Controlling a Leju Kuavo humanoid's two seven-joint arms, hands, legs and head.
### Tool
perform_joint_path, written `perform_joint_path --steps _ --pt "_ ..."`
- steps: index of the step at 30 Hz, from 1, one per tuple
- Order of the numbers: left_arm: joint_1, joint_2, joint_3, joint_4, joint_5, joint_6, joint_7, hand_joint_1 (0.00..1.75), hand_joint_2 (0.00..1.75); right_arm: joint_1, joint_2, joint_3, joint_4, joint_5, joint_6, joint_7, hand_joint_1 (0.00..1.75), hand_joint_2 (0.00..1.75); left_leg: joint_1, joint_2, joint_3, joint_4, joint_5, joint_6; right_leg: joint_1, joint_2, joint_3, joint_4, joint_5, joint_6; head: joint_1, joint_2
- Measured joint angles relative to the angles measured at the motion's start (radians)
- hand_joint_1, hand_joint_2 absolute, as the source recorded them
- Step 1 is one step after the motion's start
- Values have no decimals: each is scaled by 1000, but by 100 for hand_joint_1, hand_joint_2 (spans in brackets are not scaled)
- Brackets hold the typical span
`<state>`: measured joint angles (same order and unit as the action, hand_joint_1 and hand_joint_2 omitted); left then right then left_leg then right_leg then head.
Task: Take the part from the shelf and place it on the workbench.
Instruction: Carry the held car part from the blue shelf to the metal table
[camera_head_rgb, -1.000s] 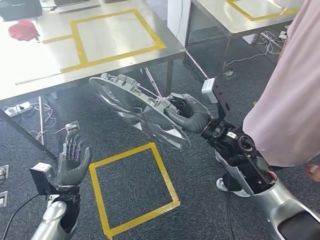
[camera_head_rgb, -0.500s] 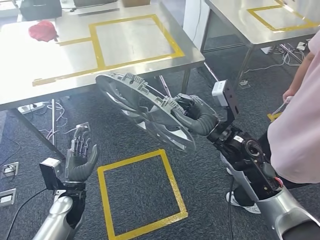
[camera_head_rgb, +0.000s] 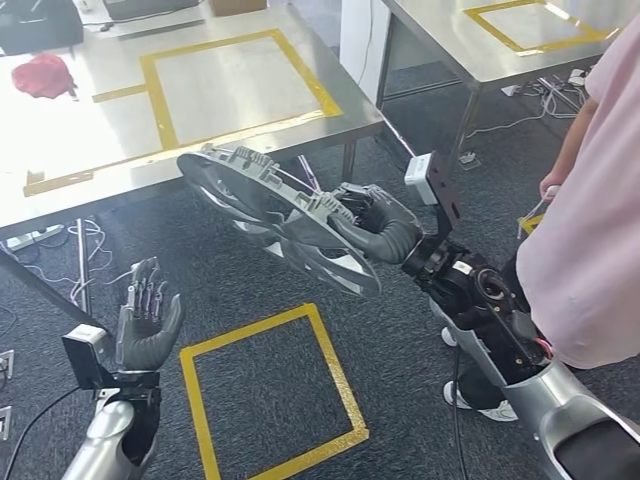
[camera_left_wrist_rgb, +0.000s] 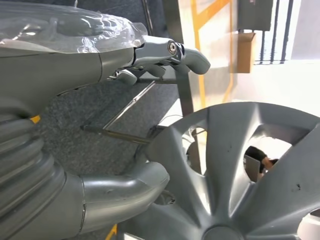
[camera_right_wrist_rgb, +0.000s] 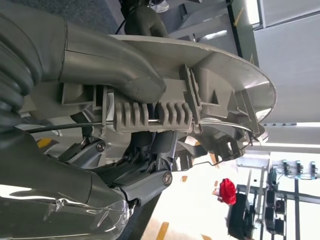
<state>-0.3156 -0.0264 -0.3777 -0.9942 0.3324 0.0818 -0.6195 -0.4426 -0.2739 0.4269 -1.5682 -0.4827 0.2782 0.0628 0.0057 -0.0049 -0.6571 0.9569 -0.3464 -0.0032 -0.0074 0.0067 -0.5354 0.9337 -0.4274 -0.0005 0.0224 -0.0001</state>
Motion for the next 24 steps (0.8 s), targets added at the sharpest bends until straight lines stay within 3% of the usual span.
perform_joint_path --steps 3,5,8,9,10,11,13,14,15,17,20,21,23,24 --pt "-2 -1 0 1 0 -1 0 0 175 -2 0 -1 0 1 -3 -2 175 175 -2 -2 13 -18 1 16 0 1 0 4 -19 18 0 0" --pt "-5 -2 0 1 -1 -1 0 0 175 -6 0 -5 0 2 -6 -2 175 175 1 -2 25 -20 -4 27 -2 0 -15 47 -48 28 4 0" --pt "-7 -6 0 1 -3 -3 0 0 175 -10 0 -9 1 3 -6 -3 175 175 1 -2 45 -21 -19 38 -3 -1 -118 256 -131 38 18 0" --pt "-6 -6 0 1 -3 -4 0 0 175 -10 0 -9 2 4 -6 -4 175 175 1 -2 51 -21 -26 38 -3 -2 -153 312 -141 40 22 0" --pt "-5 -7 0 1 -3 -4 0 0 175 -10 0 -10 3 5 -5 -4 175 175 1 -4 59 -20 -32 38 -3 -2 -170 327 -127 40 26 0" --pt "-4 -7 0 1 -3 -4 1 0 175 -11 0 -10 3 6 -5 -4 175 175 1 -5 69 -19 -40 37 -3 -2 -166 296 -91 39 31 0" --pt "-5 -8 -1 2 -3 -5 1 0 175 -13 0 -12 4 7 -5 -5 175 175 1 -8 90 -18 -57 32 -2 -2 -114 153 7 32 41 0" --pt "-6 -8 -1 2 -3 -6 1 0 175 -18 0 -13 4 10 -5 -6 175 175 -1 -9 96 -16 -64 29 0 -1 -87 89 39 27 43 0" --pt "-7 -8 -2 2 -3 -7 1 0 175 -24 0 -14 6 13 -5 -8 175 175 -2 -9 97 -15 -68 25 3 -1 -68 46 51 21 46 0" --pt "-8 -8 -4 3 -3 -9 2 0 175 -38 0 -16 10 19 -6 -10 175 175 -6 -9 90 -12 -71 18 7 0 -56 20 41 12 44 0" --pt "-12 -8 -7 3 -3 -10 1 0 175 -52 -1 -21 16 21 -8 -11 175 175 -7 -6 68 31 -97 0 -4 1 -41 6 31 -1 38 0" --pt "-14 -7 -8 3 -3 -10 1 0 175 -57 -1 -24 19 22 -8 -12 175 175 -6 -5 40 83 -118 -6 -7 1 -35 4 28 -5 34 0" --pt "-13 -6 -8 6 -3 -12 2 0 175 -65 -1 -27 27 29 -5 -15 175 175 -1 -3 -46 226 -161 -14 -6 0 -28 3 19 -13 24 0" --pt "-12 -6 -9 8 -3 -12 2 0 175 -66 -2 -27 31 33 -2 -16 175 175 2 -3 -83 277 -167 -16 -6 1 -23 3 15 -14 20 0"
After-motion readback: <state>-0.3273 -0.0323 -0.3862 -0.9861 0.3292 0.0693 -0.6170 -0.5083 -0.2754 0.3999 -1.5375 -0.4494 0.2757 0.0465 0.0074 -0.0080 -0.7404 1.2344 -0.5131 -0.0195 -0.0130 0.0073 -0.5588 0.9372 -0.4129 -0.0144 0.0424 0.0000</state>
